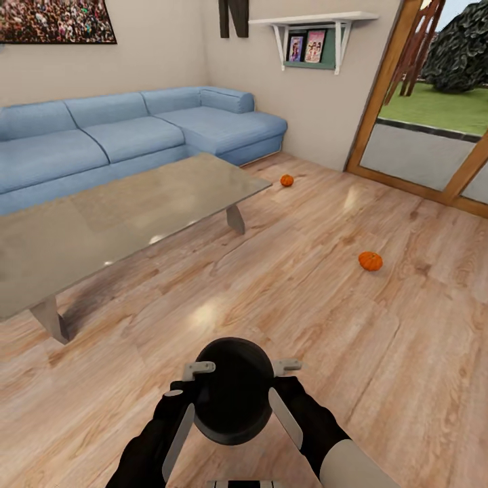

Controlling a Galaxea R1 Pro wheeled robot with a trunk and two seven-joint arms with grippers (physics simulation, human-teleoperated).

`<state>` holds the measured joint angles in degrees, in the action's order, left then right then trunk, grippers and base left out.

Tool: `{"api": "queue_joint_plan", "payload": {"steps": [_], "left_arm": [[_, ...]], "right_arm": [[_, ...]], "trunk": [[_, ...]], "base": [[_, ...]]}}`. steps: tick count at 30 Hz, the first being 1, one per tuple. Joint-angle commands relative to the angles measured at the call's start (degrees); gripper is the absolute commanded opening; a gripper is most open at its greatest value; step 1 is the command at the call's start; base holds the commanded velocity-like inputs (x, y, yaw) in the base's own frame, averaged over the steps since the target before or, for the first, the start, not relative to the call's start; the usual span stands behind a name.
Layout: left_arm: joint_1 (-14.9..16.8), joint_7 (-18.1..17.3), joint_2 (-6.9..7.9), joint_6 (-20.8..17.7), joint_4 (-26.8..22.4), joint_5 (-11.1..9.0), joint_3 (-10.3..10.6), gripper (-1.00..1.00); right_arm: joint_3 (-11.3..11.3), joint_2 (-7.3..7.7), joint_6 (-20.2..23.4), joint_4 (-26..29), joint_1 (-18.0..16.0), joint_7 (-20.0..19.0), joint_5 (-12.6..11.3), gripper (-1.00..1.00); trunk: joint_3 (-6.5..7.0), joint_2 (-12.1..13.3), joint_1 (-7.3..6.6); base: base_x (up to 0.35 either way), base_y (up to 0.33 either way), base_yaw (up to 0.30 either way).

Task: Place each of the two pumpkins and all three candles from the living room inside a cabinet in the living room (use any cabinet), then make sure every cabinet is closed, and position the cauldron so it is next to a table in the living room.

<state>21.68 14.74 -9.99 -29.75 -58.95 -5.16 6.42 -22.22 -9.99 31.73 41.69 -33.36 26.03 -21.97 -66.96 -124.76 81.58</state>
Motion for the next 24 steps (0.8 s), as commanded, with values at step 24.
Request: {"api": "queue_joint_plan", "payload": {"steps": [24], "left_arm": [[0.0, 0.6, -0.01, 0.0, 0.1, -2.3, 0.3, -1.0]], "right_arm": [[-4.6, -0.01, -0.6, 0.2, 0.0, 0.3, -1.6, -1.0]], "trunk": [[-0.04, 0.0, -0.01]], "base": [[0.0, 0.0, 0.287]]}}
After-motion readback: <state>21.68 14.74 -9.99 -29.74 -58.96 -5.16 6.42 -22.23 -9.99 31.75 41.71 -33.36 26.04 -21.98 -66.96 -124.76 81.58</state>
